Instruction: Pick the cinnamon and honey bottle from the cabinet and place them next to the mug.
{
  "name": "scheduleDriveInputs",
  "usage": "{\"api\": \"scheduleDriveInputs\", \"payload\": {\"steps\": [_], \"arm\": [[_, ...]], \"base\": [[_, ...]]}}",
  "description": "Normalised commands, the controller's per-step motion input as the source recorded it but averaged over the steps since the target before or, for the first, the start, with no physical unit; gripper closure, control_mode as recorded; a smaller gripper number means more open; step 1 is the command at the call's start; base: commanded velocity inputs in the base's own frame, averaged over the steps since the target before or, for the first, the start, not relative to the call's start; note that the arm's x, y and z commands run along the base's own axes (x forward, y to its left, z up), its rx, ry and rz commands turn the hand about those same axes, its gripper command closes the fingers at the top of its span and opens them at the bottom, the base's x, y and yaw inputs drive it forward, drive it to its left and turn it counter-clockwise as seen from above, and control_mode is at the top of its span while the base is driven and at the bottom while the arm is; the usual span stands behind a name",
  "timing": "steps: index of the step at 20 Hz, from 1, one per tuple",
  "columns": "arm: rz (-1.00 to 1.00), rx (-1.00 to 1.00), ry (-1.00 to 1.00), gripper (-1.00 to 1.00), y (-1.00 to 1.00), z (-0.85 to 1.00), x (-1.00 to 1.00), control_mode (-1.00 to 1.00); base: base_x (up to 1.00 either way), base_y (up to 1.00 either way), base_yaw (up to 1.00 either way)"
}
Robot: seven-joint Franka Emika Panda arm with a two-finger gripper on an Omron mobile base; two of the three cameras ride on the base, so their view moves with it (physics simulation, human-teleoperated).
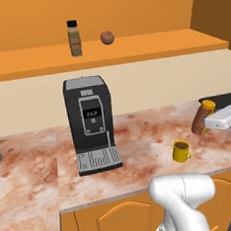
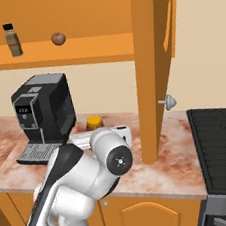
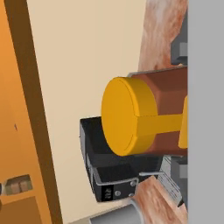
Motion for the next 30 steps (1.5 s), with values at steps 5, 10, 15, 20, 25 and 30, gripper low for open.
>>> {"api": "scheduleDriveInputs", "payload": {"steps": [5,10,15,20,25,30], "arm": [[0.0,0.0,-0.03,1.0,-0.32,-0.27,0.14,-1.0],[0.0,0.0,0.0,1.0,-0.7,-0.03,0.1,-1.0],[0.05,0.0,0.0,1.0,-0.62,0.0,0.03,-1.0],[0.17,-0.03,0.0,1.0,-0.2,-0.2,-0.06,-1.0],[0.17,-0.07,0.0,1.0,0.0,-0.37,-0.26,-1.0],[0.15,-0.09,0.0,1.0,0.0,-0.24,-0.13,-1.0]], "base": [[0.0,0.0,0.0],[0.0,0.0,0.0],[0.0,0.0,0.0],[0.0,0.0,0.0],[0.0,0.0,0.0],[0.0,0.0,0.0]]}}
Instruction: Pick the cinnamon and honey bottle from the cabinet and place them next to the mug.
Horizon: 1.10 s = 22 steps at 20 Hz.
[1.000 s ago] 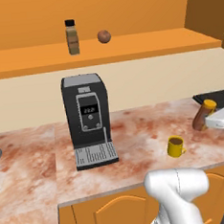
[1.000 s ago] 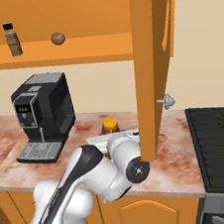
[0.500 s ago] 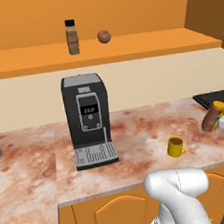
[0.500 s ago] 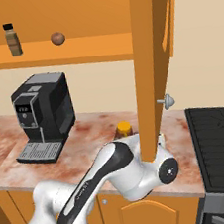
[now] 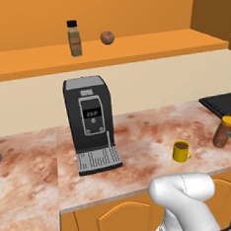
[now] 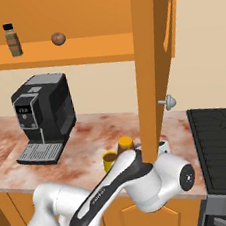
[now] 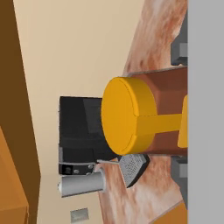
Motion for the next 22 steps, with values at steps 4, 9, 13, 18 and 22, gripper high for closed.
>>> {"api": "scheduleDriveInputs", "payload": {"steps": [4,9,13,18,22], "arm": [[0.05,-0.05,0.0,1.0,0.0,0.0,0.0,-1.0],[0.0,0.0,0.0,1.0,0.03,-0.07,0.07,-1.0],[0.0,0.0,0.0,1.0,0.14,-0.22,0.04,-1.0],[0.0,0.0,0.0,1.0,0.06,-0.3,0.05,-1.0],[0.0,-0.01,0.0,1.0,0.12,-0.29,0.18,-1.0]], "base": [[0.0,0.0,0.0],[0.0,0.0,0.0],[0.0,0.0,0.0],[0.0,0.0,0.0],[0.0,0.0,0.0]]}}
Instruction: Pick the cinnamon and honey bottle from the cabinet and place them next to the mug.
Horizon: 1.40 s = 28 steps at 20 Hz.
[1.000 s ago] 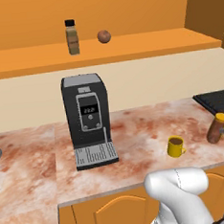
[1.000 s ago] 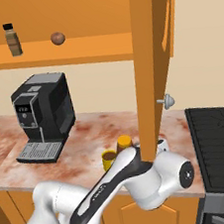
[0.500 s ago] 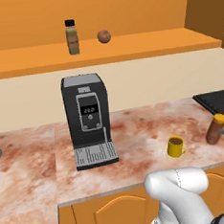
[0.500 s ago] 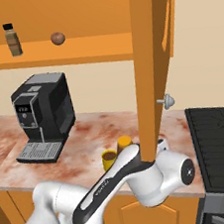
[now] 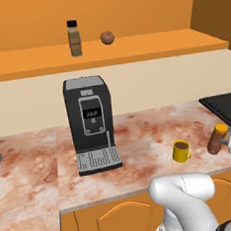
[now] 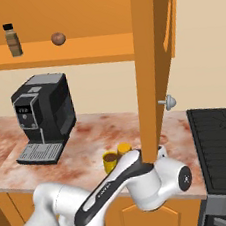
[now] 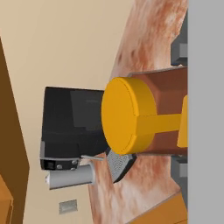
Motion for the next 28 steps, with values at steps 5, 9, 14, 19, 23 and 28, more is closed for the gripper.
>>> {"api": "scheduleDriveInputs", "payload": {"steps": [5,9,14,19,23,28], "arm": [[0.0,-0.04,0.0,1.0,0.03,-0.04,0.27,-1.0],[0.05,-0.04,0.05,1.0,0.0,0.0,0.37,-1.0],[0.09,-0.01,0.0,1.0,0.0,-0.03,0.35,-1.0],[0.09,0.0,0.0,1.0,0.0,-0.25,0.06,-1.0],[0.09,0.0,0.0,1.0,0.0,-0.24,0.03,-1.0],[0.07,0.0,0.0,1.0,0.0,-0.11,0.01,-1.0]], "base": [[0.0,0.0,0.0],[0.0,0.0,0.0],[0.0,0.0,0.0],[0.0,0.0,0.0],[0.0,0.0,0.0],[0.0,0.0,0.0]]}}
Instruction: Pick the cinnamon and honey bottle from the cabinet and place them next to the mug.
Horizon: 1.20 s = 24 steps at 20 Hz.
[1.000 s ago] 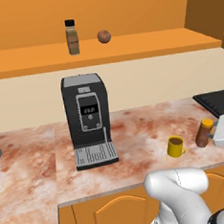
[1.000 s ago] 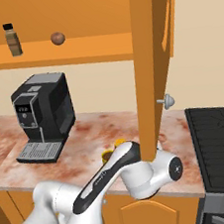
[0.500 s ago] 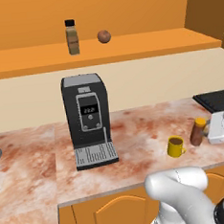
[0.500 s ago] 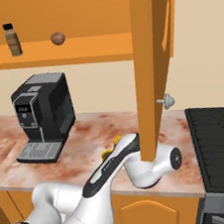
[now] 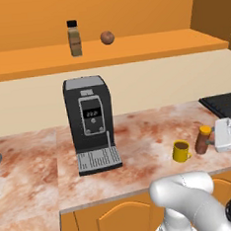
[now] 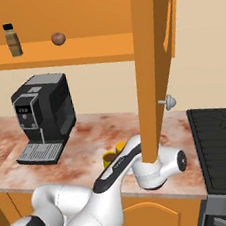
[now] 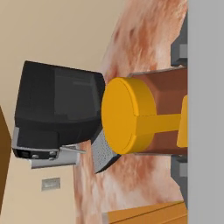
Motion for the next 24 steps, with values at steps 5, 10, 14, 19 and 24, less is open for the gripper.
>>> {"api": "scheduleDriveInputs", "payload": {"steps": [5,10,14,19,24], "arm": [[0.01,-0.02,0.0,1.0,-0.04,-0.07,0.16,-1.0],[0.0,-0.02,0.0,1.0,0.0,-0.02,0.3,-1.0],[0.0,-0.01,0.0,1.0,0.0,-0.01,0.25,-1.0],[0.0,0.0,0.0,1.0,0.0,-0.17,0.07,-1.0],[0.0,0.0,0.0,1.0,0.0,-0.25,0.0,-1.0]], "base": [[0.0,0.0,0.0],[0.0,0.0,0.0],[0.0,0.0,0.0],[0.0,0.0,0.0],[0.0,0.0,0.0]]}}
